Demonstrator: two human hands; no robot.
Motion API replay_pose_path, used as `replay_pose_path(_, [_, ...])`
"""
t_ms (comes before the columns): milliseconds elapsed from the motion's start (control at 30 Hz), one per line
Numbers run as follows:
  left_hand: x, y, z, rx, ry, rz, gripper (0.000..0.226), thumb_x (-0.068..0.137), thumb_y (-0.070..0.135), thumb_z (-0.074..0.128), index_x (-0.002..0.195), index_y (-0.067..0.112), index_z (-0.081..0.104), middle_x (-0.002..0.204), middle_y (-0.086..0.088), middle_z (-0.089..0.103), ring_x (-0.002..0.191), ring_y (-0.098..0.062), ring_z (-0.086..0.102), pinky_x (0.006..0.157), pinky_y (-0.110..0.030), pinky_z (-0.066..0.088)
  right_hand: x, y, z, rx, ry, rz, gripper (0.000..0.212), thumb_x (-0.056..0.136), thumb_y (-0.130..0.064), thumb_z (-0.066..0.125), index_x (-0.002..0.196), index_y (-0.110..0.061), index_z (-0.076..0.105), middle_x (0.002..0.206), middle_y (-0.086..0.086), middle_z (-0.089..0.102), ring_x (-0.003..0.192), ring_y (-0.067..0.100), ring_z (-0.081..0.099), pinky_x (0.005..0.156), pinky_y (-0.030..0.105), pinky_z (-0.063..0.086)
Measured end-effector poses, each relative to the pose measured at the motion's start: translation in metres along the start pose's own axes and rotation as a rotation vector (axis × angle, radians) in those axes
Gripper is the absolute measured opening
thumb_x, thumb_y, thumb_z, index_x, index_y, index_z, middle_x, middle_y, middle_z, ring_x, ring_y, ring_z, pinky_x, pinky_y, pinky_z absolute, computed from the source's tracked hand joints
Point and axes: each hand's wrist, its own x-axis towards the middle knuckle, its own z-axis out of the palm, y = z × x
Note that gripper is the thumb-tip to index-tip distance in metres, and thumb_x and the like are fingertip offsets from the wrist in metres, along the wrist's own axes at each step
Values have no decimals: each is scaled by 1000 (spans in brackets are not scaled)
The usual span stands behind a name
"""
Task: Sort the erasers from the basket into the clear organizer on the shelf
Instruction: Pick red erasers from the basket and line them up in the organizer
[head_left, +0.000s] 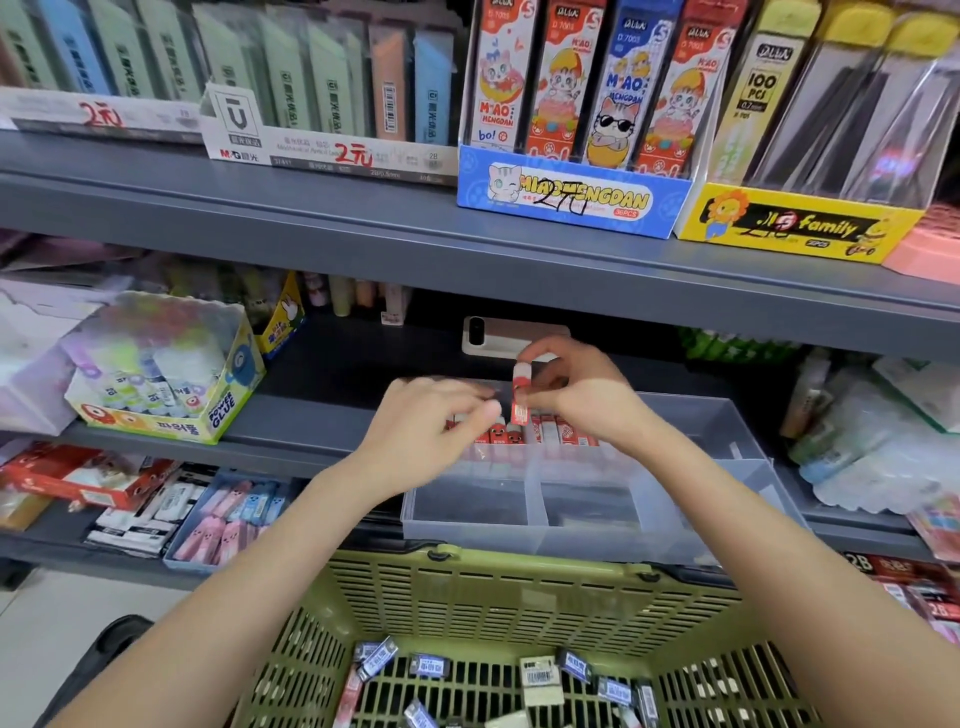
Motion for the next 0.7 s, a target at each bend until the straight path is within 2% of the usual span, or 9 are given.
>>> replay_pose_path(33, [0,-3,2,59,-70,43,42,98,48,38,105,27,73,122,15,64,120,-10,51,107,-34,26,2,2,2,-58,-4,4,25,74,-22,75,94,-28,60,77,-6,67,67,12,59,64,26,45])
replay_pose_path(100, [2,-8,6,105,-191,82,52,97,50,25,114,31,70,130,23,56,134,-7,37,115,-41,1,6,6,7,-155,-1,-11,18,75,-26,74,89,-29,63,80,-7,67,76,13,60,67,24,43])
replay_pose_path(167, [4,-13,8,87,-272,90,66,89,56,10,121,37,64,131,28,54,138,-2,27,114,-44,-12,8,9,11,-258,0,-43,10,77,-28,72,86,-28,67,87,-6,70,91,14,56,72,24,40])
replay_pose_path(233, [4,-17,9,41,-315,80,74,84,61,3,125,39,60,131,24,55,139,-1,24,113,-42,-17,11,10,11,-332,-8,-57,11,79,-29,69,89,-27,71,91,-7,70,97,12,49,73,23,34])
replay_pose_path(400, [4,-19,10,29,-326,63,72,85,60,6,122,37,63,132,17,57,136,-5,31,115,-44,-9,17,4,11,-425,-92,-91,29,79,-29,67,107,-27,65,89,-12,66,93,13,52,78,25,33])
replay_pose_path(533, [4,-19,10,46,-326,61,71,84,60,6,119,38,65,129,18,58,133,-5,34,114,-46,6,16,6,14,-650,-83,-203,17,83,-36,61,94,-25,68,90,-10,67,103,13,46,89,27,24])
replay_pose_path(600, [4,-19,11,57,-322,70,72,84,61,6,121,38,64,127,19,60,130,-3,35,113,-46,8,15,8,13,-771,-100,-245,22,87,-38,55,92,-24,71,92,-8,67,105,14,42,89,29,19])
replay_pose_path(700, [4,-19,11,52,-300,78,72,85,60,9,113,32,70,124,15,62,129,-4,38,114,-46,10,13,12,14,-972,-154,-353,36,95,-38,38,90,-23,70,98,-9,67,102,17,40,89,33,22])
